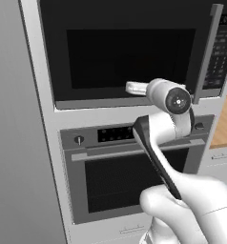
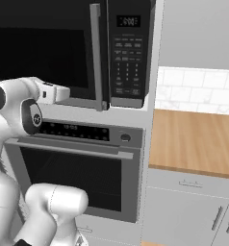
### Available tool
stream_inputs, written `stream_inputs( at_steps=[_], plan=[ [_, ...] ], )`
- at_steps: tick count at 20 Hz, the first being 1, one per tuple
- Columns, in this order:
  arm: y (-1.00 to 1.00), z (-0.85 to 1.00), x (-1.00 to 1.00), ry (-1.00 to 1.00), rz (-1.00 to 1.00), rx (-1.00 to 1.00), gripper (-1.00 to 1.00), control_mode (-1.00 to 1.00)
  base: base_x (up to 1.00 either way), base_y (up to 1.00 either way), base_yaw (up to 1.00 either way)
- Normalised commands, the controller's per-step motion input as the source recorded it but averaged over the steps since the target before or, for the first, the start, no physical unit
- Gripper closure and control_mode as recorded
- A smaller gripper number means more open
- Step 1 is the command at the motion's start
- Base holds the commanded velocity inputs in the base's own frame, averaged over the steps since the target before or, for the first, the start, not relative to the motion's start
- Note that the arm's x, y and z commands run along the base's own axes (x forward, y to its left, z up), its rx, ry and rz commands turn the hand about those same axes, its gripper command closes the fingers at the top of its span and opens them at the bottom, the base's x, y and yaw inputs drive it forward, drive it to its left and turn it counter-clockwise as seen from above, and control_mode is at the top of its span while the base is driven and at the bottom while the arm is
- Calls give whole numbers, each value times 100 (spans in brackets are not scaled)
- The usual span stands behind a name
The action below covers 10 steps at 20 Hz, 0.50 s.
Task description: Open the microwave, place the bowl with waffle inside the microwave, then close the microwave door and turn it on.
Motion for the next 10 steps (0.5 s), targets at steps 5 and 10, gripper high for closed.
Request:
stream_inputs(
  at_steps=[5,10],
  plan=[
    [-6,0,20,0,9,0,-100,-100,0,0,0],
    [-8,0,20,0,9,0,-100,-100,0,0,0]
  ],
)
